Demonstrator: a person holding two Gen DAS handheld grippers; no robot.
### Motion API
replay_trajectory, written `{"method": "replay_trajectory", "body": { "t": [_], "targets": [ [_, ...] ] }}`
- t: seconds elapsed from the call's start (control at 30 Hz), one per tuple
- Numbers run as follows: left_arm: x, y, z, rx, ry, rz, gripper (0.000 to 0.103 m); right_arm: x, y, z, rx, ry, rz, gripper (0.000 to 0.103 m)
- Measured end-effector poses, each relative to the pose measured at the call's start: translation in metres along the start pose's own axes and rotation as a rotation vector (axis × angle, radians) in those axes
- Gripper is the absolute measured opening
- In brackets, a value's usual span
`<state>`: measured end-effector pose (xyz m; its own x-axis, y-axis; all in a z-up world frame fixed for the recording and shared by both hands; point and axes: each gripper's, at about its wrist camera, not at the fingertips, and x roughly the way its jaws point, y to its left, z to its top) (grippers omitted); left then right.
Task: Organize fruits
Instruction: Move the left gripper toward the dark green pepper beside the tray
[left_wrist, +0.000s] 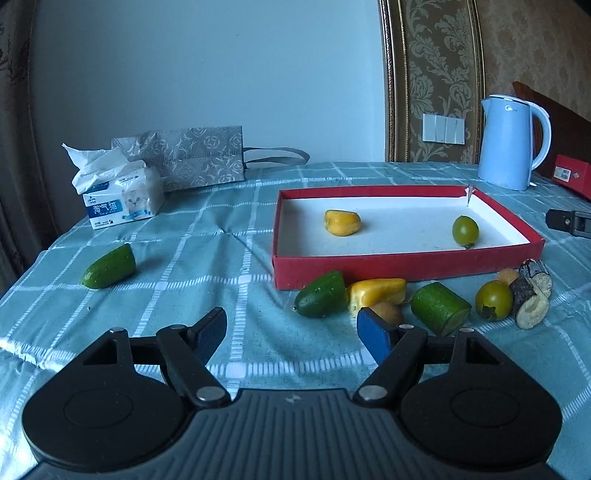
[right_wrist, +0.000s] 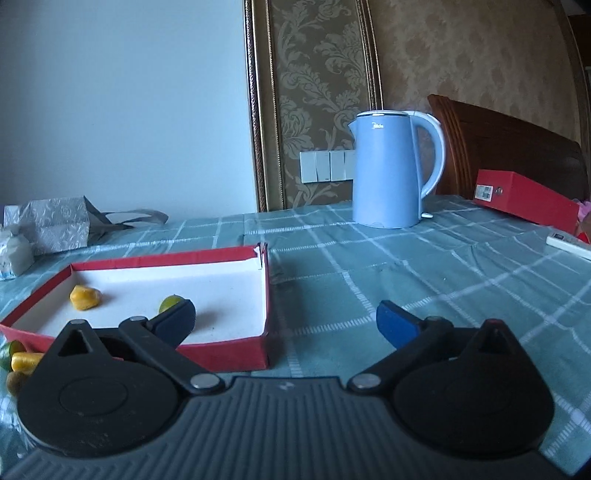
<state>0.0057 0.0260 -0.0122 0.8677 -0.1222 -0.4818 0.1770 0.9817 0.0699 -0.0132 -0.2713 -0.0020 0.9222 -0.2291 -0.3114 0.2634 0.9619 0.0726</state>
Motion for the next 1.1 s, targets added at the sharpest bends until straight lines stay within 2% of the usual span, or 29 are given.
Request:
{"method": "replay_trajectory", "body": {
  "t": [0.2, 0.3, 0.57, 0.73, 0.8, 0.93, 1.1],
  "targets": [
    [0.011, 0.003, 0.006, 0.021, 0.007, 0.031, 0.078, 0.001, 0.001, -0.003, 0.005, 0.013, -0.004, 0.103],
    [0.018, 0.01, 0.01, 0.023, 0.019, 0.015, 0.078, 0.004, 0.002, -0.004, 0.003, 0.029, -0.004, 0.103],
    [0.034, 0.025, 0.019, 0.05, 0.084, -0.182, 0.078, 0.007, 0.003, -0.006, -0.003, 0.051, -0.014, 0.103],
    [0.048, 0.029, 0.026, 0.114, 0.121, -0.245, 0.078, 0.008, 0.004, -0.006, -0.007, 0.055, -0.017, 0.103],
    [0.053, 0.03, 0.029, 0.152, 0.132, -0.296, 0.078, 0.008, 0.005, -0.006, -0.01, 0.058, -0.02, 0.103],
    [0.056, 0.03, 0.033, 0.218, 0.113, -0.344, 0.078, 0.01, 0.004, -0.006, -0.012, 0.064, -0.024, 0.103],
    [0.065, 0.04, 0.034, 0.24, 0.134, -0.418, 0.078, 0.01, 0.004, -0.006, -0.011, 0.067, -0.028, 0.103]
  ]
}}
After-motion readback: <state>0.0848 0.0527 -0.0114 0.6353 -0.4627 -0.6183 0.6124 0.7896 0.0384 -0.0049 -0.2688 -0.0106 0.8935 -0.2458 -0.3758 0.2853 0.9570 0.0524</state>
